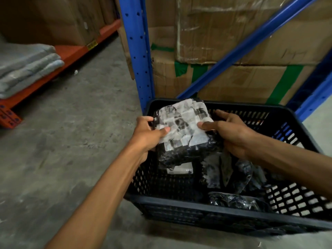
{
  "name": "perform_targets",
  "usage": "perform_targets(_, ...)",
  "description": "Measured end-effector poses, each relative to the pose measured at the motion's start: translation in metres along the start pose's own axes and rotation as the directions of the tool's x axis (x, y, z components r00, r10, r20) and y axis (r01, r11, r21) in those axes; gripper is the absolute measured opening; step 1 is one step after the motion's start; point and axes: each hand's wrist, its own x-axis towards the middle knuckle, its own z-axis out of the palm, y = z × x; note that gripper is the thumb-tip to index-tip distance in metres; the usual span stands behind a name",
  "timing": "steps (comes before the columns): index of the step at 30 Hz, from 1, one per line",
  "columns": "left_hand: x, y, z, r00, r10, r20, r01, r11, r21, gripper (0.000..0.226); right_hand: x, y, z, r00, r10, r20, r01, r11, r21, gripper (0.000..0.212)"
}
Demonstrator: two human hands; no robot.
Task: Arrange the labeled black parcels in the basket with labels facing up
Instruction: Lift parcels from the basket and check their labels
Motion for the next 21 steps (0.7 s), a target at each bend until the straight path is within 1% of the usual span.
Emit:
perform_targets(2,-0.003,-0.004,-0.001,1.000,0.009,0.018,-0.007,0.995,-0.095,0.053,-0.005,-0.011,0.003,0.998,0.039,0.049,-0.038,0.999,-0.022,0.044)
perform_targets(3,-0.004,-0.004,-0.001,0.998,-0.022,0.056,0.030,0.989,-0.147,0.050,-0.005,-0.014,0.004,0.997,0.025,0.074,-0.021,0.998,-0.054,0.035)
perform_targets(4,-0.005,-0.002,-0.001,0.990,-0.078,0.115,0.101,0.972,-0.210,0.049,-0.007,-0.016,0.006,0.996,-0.003,0.094,0.011,0.996,-0.085,0.032)
perform_targets(6,-0.006,0.003,-0.001,0.942,-0.190,0.278,0.275,0.910,-0.309,0.057,-0.009,-0.017,0.012,0.988,-0.086,0.132,0.100,0.989,-0.105,0.035)
perform_targets(7,-0.007,0.005,-0.001,0.914,-0.192,0.358,0.317,0.888,-0.333,0.063,-0.010,-0.016,0.015,0.979,-0.125,0.162,0.141,0.986,-0.093,0.036)
perform_targets(8,-0.007,0.006,0.001,0.892,-0.156,0.423,0.321,0.878,-0.354,0.069,-0.011,-0.015,0.018,0.967,-0.157,0.202,0.173,0.983,-0.064,0.034)
perform_targets(9,-0.007,0.005,0.003,0.883,-0.114,0.456,0.309,0.871,-0.381,0.073,-0.013,-0.013,0.020,0.950,-0.186,0.252,0.201,0.979,-0.032,0.029)
perform_targets(11,-0.006,0.001,0.006,0.878,-0.046,0.476,0.296,0.834,-0.465,0.077,-0.013,-0.009,0.022,0.909,-0.247,0.334,0.281,0.958,-0.056,0.028)
perform_targets(13,-0.003,-0.005,0.007,0.847,0.025,0.531,0.350,0.724,-0.594,0.080,-0.011,-0.002,0.023,0.870,-0.341,0.356,0.404,0.907,-0.119,0.031)
perform_targets(14,-0.003,-0.008,0.008,0.833,0.072,0.548,0.376,0.653,-0.657,0.079,-0.010,0.002,0.025,0.840,-0.416,0.348,0.485,0.863,-0.141,0.032)
perform_targets(15,-0.003,-0.011,0.010,0.824,0.123,0.554,0.392,0.581,-0.713,0.076,-0.008,0.006,0.026,0.795,-0.511,0.327,0.583,0.792,-0.179,0.033)
perform_targets(16,-0.004,-0.014,0.013,0.824,0.164,0.542,0.391,0.528,-0.754,0.071,-0.006,0.010,0.029,0.740,-0.599,0.307,0.670,0.698,-0.253,0.035)
perform_targets(17,-0.006,-0.019,0.016,0.827,0.192,0.528,0.385,0.492,-0.781,0.065,-0.004,0.012,0.032,0.699,-0.653,0.290,0.713,0.611,-0.343,0.040)
perform_targets(18,-0.009,-0.022,0.018,0.831,0.216,0.512,0.374,0.464,-0.803,0.060,-0.001,0.013,0.035,0.699,-0.670,0.250,0.702,0.576,-0.419,0.052)
perform_targets(19,-0.011,-0.023,0.020,0.839,0.244,0.487,0.351,0.442,-0.826,0.055,0.001,0.013,0.038,0.741,-0.646,0.185,0.642,0.599,-0.478,0.073)
perform_targets(20,-0.013,-0.024,0.021,0.852,0.262,0.454,0.317,0.432,-0.844,0.052,0.003,0.013,0.041,0.813,-0.571,0.117,0.541,0.665,-0.515,0.100)
perform_targets(21,-0.012,-0.025,0.020,0.862,0.283,0.420,0.281,0.422,-0.862,0.050,0.002,0.012,0.044,0.891,-0.450,0.054,0.412,0.755,-0.510,0.127)
